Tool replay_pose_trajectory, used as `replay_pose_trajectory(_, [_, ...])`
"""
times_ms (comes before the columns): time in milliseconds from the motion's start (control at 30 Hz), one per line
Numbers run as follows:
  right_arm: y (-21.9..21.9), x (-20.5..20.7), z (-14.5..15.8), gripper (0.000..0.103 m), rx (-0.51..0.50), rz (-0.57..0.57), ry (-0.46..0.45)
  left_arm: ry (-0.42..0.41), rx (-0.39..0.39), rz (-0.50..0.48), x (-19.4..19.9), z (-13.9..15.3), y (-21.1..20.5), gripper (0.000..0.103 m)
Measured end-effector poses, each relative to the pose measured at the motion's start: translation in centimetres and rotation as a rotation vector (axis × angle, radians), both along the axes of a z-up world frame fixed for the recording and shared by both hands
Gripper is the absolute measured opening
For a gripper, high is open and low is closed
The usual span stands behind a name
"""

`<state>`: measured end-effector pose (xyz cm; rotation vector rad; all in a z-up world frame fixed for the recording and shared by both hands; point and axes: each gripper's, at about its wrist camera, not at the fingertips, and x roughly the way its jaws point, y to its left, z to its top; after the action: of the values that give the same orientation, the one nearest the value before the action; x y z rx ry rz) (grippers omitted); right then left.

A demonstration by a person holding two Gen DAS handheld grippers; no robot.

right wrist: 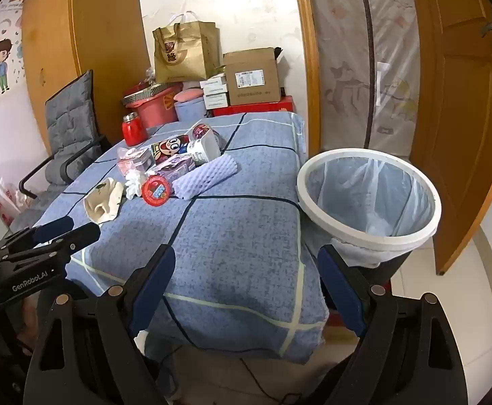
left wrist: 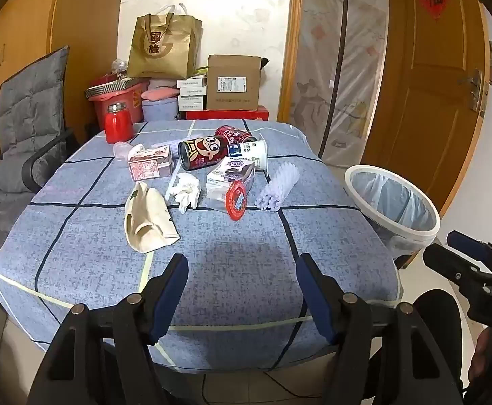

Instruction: Collect trash

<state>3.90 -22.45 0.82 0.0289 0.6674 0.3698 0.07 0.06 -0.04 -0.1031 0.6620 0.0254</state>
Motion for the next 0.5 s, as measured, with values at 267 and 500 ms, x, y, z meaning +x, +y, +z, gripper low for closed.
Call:
replay_pose_trajectory(267, [0.46,0.01,-0.01,0.087,-0.031,0.002,-0.006,-0.01,0.006,0.002,0.3,-0.21,0.04,0.066])
replay_pose_trajectory(500, [0.49,0.06,0.31,0.087,-0.029,0.003,0.0,-0.019,0.002,-0.012,0.11,0.51,-0.31,0.066])
